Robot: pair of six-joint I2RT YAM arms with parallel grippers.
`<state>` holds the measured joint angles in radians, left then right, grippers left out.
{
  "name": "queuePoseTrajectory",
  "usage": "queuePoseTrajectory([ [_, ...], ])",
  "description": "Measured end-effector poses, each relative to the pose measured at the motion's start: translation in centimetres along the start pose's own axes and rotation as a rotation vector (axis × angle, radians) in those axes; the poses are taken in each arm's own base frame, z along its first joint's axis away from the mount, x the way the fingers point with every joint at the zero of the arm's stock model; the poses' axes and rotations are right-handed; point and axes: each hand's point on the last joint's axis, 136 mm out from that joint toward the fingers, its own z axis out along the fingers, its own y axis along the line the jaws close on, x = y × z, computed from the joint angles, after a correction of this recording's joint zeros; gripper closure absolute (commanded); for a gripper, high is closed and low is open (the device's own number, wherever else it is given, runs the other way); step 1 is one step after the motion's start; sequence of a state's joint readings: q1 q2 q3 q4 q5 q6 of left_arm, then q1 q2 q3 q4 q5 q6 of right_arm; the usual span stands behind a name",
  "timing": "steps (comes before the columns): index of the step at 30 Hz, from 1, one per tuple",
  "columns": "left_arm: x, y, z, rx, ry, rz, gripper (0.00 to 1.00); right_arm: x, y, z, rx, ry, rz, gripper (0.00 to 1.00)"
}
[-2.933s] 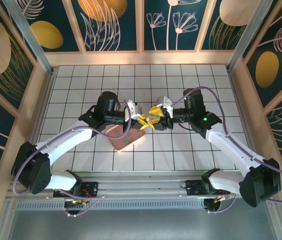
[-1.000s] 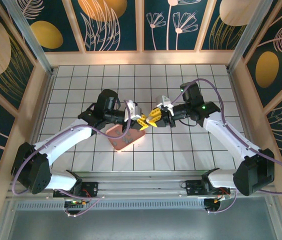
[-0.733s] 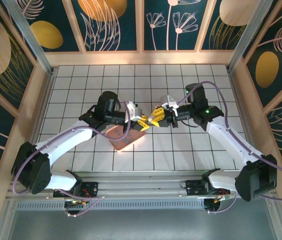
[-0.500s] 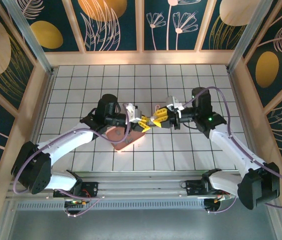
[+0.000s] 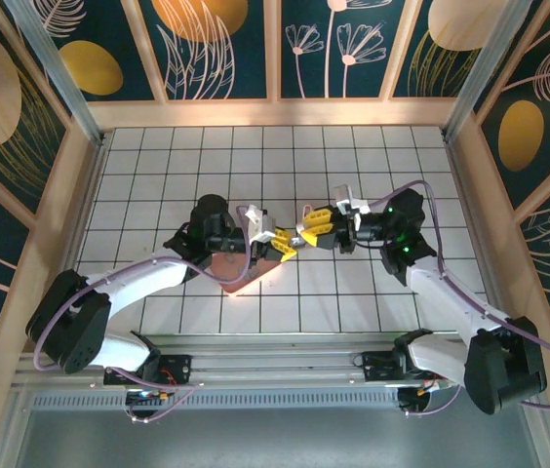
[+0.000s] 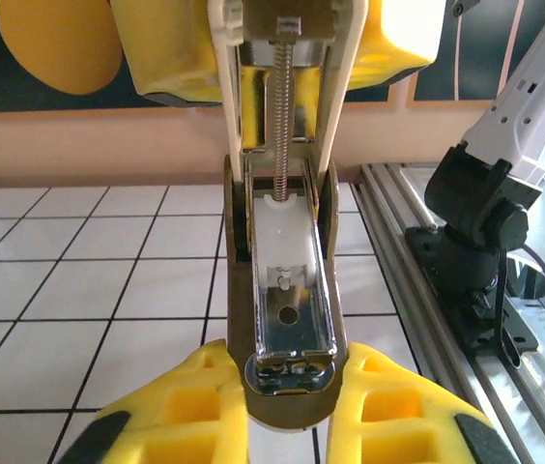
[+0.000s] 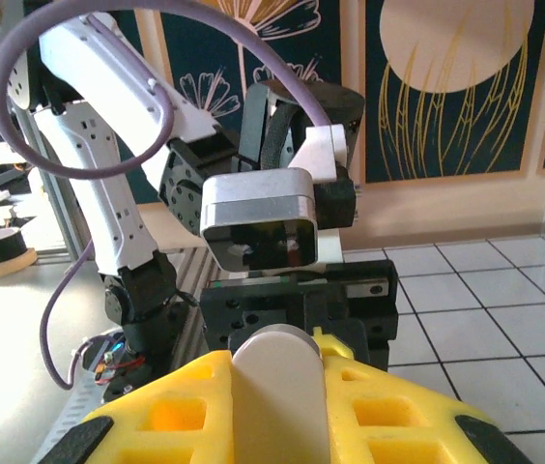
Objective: Load the staples into the stapler
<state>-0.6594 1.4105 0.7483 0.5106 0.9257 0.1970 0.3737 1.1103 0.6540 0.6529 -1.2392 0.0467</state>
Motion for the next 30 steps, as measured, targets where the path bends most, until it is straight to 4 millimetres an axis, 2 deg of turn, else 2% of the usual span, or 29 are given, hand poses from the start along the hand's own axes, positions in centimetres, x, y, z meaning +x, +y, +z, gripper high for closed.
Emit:
queuePoseTrajectory([
  [4,0.1,0.1,0.3,-0.009,-0.005,-0.014,0.61,-0.2,0.0,0.0,0.005,-0.015,-0.001,1.0],
  [8,1.6,0.7,0.4,-0.042,0.026,-0.072,0.45,-0.9,0.2,-0.2,0.009,-0.037,-0.03,1.0],
  [12,1.9,1.1,0.4,-0.067,0.037,-0.095,0.34,-1.0,0.2,-0.3,0.011,-0.041,-0.037,1.0],
  [16,1.6,1.1,0.1,-0.086,0.041,-0.098,0.31,-0.8,-0.1,-0.5,0.022,-0.034,-0.033,1.0],
  [22,-1.2,0.8,-0.5,-0.089,0.009,-0.034,0.31,-0.2,-0.3,-0.6,0.028,-0.02,-0.014,1.0],
  [27,-3.4,1.3,-0.2,-0.08,-0.001,0.029,0.32,-0.1,-0.2,-0.6,0.024,-0.018,-0.01,1.0],
  [30,-3.7,1.4,0.5,-0.059,0.012,0.048,0.33,-0.1,-0.2,-0.6,0.02,-0.017,-0.01,1.0],
])
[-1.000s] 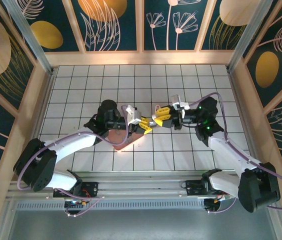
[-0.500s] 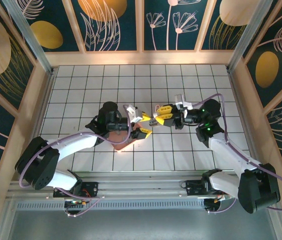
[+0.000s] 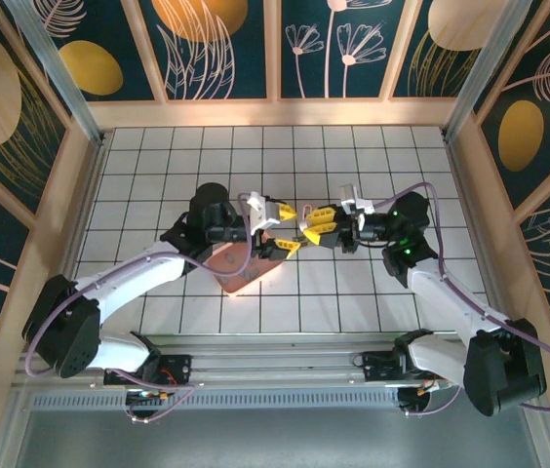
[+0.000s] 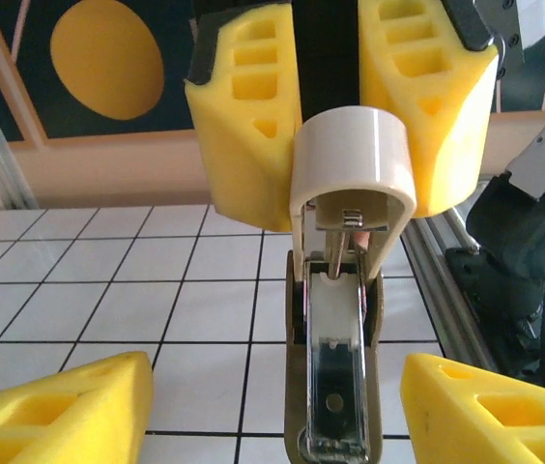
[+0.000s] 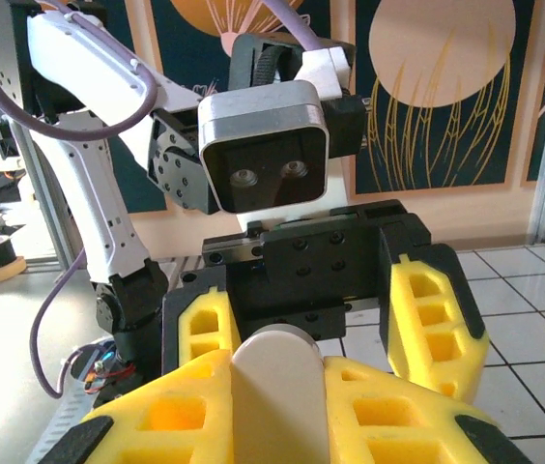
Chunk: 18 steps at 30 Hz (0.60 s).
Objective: Load the staples into the stapler
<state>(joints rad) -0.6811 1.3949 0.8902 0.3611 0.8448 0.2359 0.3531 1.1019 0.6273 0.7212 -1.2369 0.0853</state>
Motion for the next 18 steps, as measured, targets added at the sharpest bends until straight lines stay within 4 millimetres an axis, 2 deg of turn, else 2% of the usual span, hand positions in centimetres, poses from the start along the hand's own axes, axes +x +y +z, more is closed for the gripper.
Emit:
queuePoseTrajectory([
  [6,1.8,-0.4,0.8,0.041,0.057,-0.013,0.35,-0.1,0.1,0.0,-0.003,-0.002,0.003,1.0],
  [12,3.2,-0.7,1.0,0.061,0.096,-0.02,0.48,-0.9,0.3,0.0,-0.011,-0.021,-0.006,1.0],
  [18,3.4,-0.8,1.2,0.076,0.097,-0.02,0.46,-1.3,0.5,0.0,-0.022,-0.03,-0.013,1.0],
])
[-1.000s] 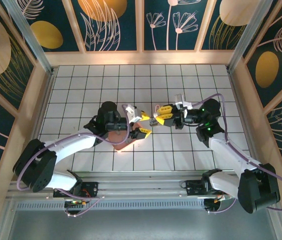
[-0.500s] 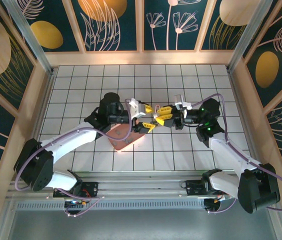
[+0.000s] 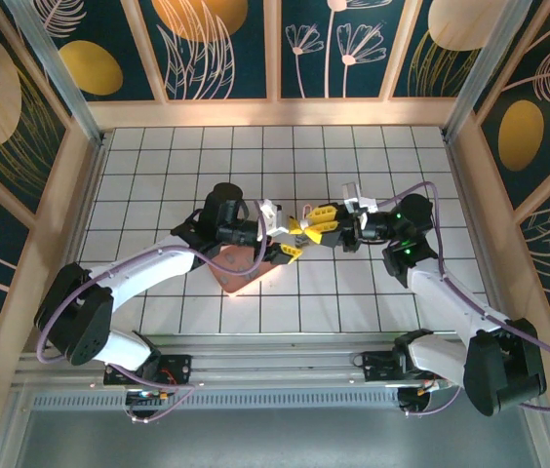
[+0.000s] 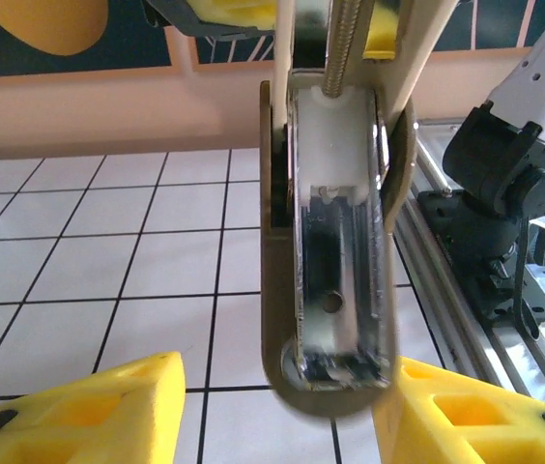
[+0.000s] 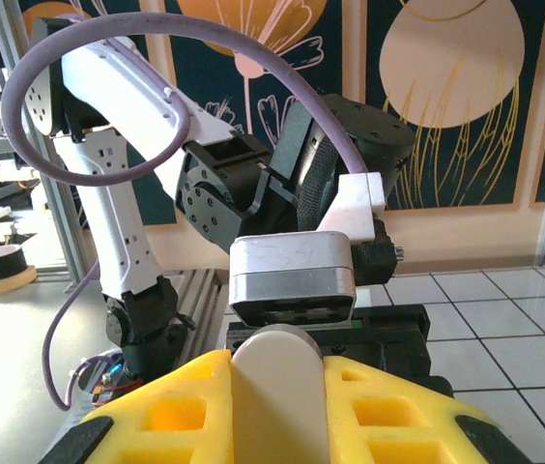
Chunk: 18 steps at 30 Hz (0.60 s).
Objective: Load the staples into the stapler
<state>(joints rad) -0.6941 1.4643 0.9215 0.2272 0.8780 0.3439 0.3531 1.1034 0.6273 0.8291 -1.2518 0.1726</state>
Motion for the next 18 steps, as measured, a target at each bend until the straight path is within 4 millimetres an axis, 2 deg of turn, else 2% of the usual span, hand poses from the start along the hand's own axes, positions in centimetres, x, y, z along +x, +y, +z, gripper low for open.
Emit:
queuePoseTrajectory([
  [7,-0.6,-0.1,0.0,0.01,-0.018,0.008,0.47,0.4,-0.2,0.1,-0.005,0.006,0.015,1.0],
  [13,-1.1,0.1,0.0,0.006,-0.034,-0.001,0.36,0.6,-0.4,0.1,-0.005,0.008,0.022,1.0],
  [18,-1.8,-0.1,0.3,0.016,-0.059,0.011,0.33,0.5,-0.4,0.1,-0.005,0.005,0.031,1.0],
])
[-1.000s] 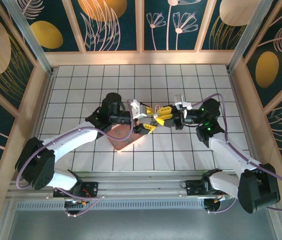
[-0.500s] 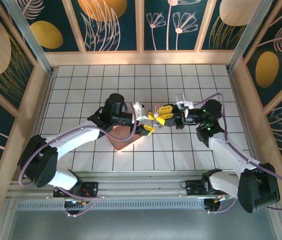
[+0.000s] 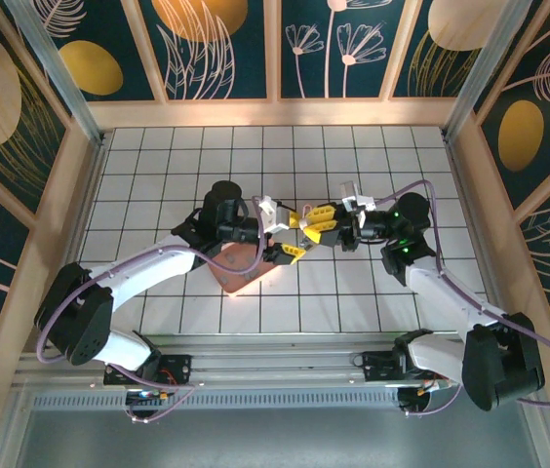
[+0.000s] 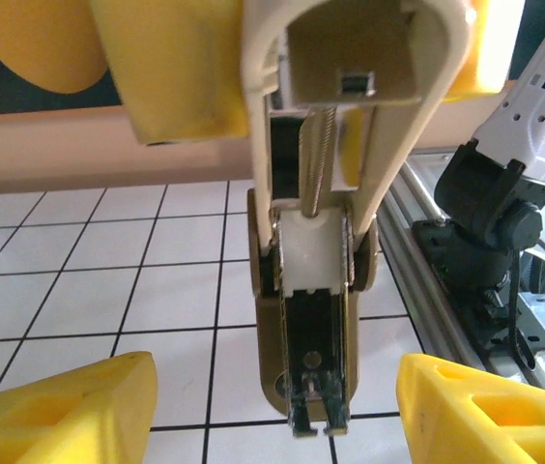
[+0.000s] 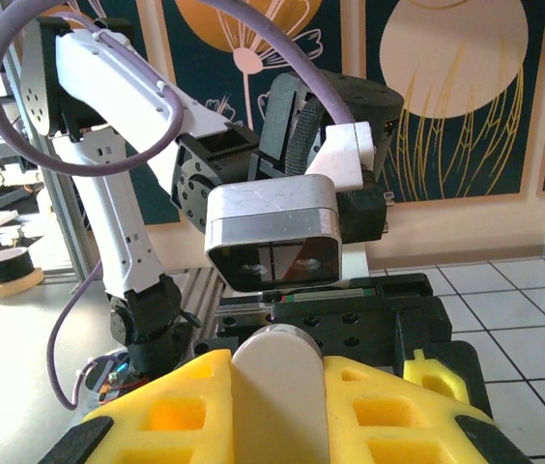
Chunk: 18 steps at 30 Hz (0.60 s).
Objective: Load the staples into the stapler
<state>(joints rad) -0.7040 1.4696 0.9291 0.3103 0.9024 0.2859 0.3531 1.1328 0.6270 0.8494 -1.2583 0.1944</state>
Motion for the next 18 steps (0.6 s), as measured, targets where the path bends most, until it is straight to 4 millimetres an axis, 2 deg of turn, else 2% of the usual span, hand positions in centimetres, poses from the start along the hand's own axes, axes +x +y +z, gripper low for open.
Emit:
queuePoseTrajectory([
  [6,-0.2,-0.3,0.8,0.02,-0.015,-0.001,0.39,0.0,-0.1,0.0,-0.001,-0.004,0.009,1.0],
  [13,-1.6,-0.1,0.9,0.016,-0.063,0.0,0.51,0.0,-0.2,0.0,0.002,-0.006,0.008,1.0],
  [18,-2.2,0.0,1.0,0.014,-0.085,-0.001,0.54,0.0,-0.3,0.1,0.003,-0.006,0.009,1.0],
])
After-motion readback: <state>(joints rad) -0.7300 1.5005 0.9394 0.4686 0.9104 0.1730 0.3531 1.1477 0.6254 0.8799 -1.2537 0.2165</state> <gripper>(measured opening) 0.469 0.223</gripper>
